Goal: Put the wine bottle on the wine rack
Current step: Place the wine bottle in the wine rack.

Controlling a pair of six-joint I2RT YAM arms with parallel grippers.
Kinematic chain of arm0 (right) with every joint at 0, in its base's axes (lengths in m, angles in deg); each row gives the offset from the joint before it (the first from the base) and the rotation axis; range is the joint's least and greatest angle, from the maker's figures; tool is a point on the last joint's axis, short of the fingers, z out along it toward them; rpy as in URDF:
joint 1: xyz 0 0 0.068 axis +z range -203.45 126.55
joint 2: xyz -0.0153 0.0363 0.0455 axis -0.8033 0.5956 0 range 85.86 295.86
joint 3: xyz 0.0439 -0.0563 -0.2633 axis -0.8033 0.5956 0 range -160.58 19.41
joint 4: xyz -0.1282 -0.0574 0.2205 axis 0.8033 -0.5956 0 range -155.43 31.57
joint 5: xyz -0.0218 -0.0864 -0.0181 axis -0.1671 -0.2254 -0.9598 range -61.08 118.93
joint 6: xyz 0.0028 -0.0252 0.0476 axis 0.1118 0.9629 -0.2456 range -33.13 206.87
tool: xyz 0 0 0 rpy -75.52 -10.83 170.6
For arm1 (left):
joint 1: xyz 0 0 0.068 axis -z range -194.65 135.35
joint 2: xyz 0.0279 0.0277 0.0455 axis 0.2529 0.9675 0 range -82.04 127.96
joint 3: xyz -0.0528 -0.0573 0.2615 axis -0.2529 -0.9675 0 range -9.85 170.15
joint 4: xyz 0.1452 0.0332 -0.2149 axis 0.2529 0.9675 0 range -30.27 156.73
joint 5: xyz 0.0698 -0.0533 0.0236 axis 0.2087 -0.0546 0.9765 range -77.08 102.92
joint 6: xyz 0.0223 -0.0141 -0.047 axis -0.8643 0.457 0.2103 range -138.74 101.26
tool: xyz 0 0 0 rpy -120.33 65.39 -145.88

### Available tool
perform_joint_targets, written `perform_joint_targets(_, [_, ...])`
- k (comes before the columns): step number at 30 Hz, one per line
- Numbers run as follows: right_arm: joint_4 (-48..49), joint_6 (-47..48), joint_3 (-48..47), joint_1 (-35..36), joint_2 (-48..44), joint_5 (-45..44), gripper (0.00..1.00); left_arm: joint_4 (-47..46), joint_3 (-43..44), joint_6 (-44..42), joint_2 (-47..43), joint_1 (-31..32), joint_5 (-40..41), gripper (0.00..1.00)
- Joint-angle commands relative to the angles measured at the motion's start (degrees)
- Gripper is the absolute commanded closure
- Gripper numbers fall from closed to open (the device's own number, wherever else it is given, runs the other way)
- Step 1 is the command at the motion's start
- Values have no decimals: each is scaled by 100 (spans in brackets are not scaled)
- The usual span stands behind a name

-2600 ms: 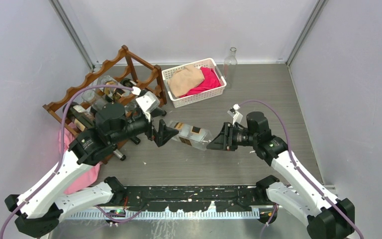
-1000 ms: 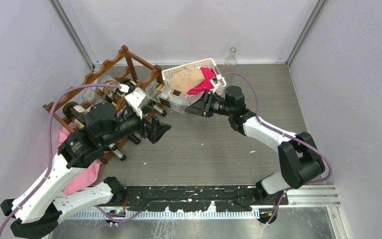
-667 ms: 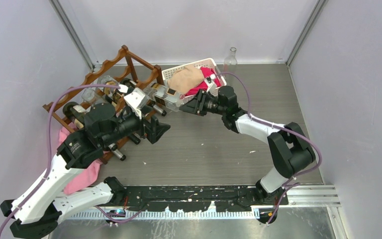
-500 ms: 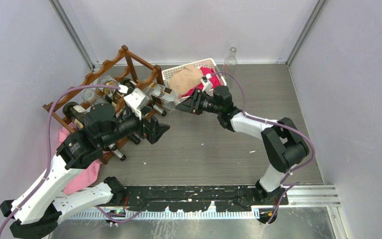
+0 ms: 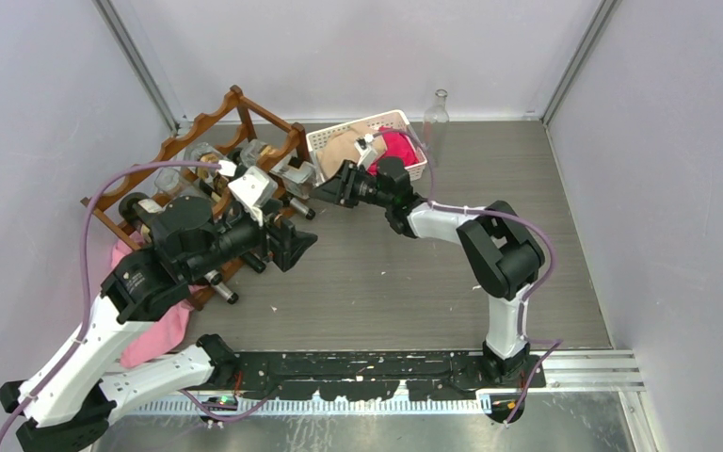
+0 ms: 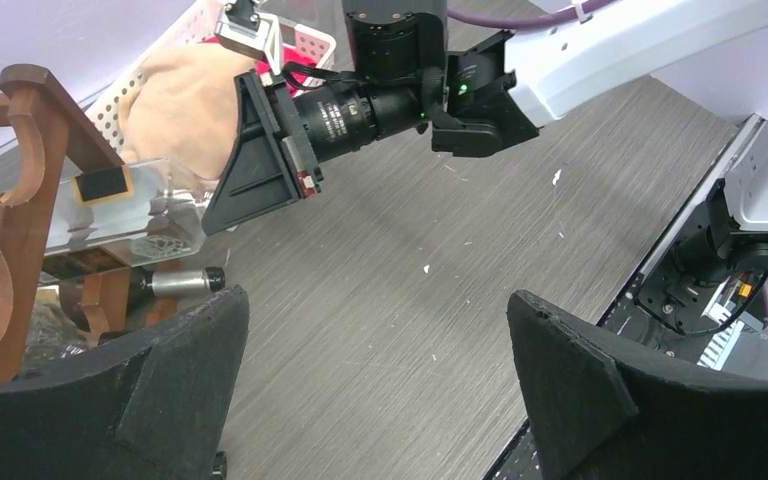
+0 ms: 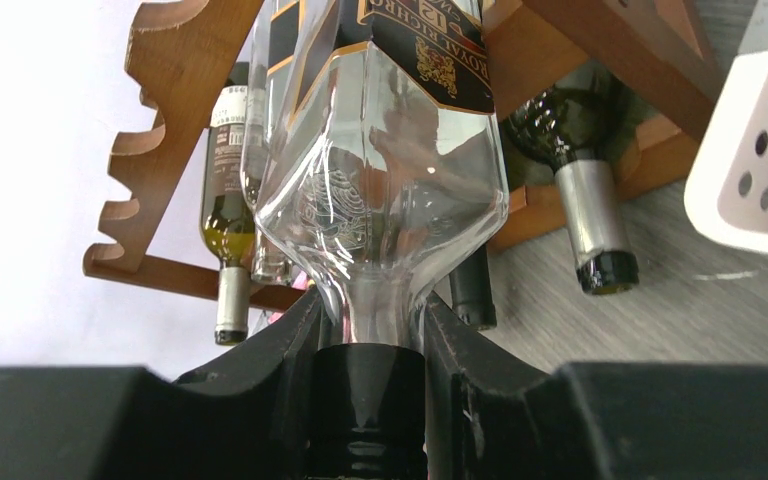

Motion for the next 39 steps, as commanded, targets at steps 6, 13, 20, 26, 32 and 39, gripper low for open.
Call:
perform_joint_targets(6, [1748,279,-1207,180,325,-310,99,-49,333,-211,-60,-16,257,0])
perform_joint_targets(13, [1761,383,-1651,325,677,-500,99,41,357,-307,-94,-16,343,0])
perform_joint_targets(20, [1532,677,-1988,459,857,-656,99,80,349,-379,-121,-12,362,0])
perform_joint_targets(26, [1555,688,-2223,520,1054,-831,99,76,348,-417,-122,-16,356,0])
perform_joint_targets(32, [1542,755,-2334,570,1153,-1034,99,106,384,-478,-130,-16,356,0])
perform_joint_targets(39, [1471,895,-2403,641,1235,-1275,99,115,415,-497,-122,-16,354,0])
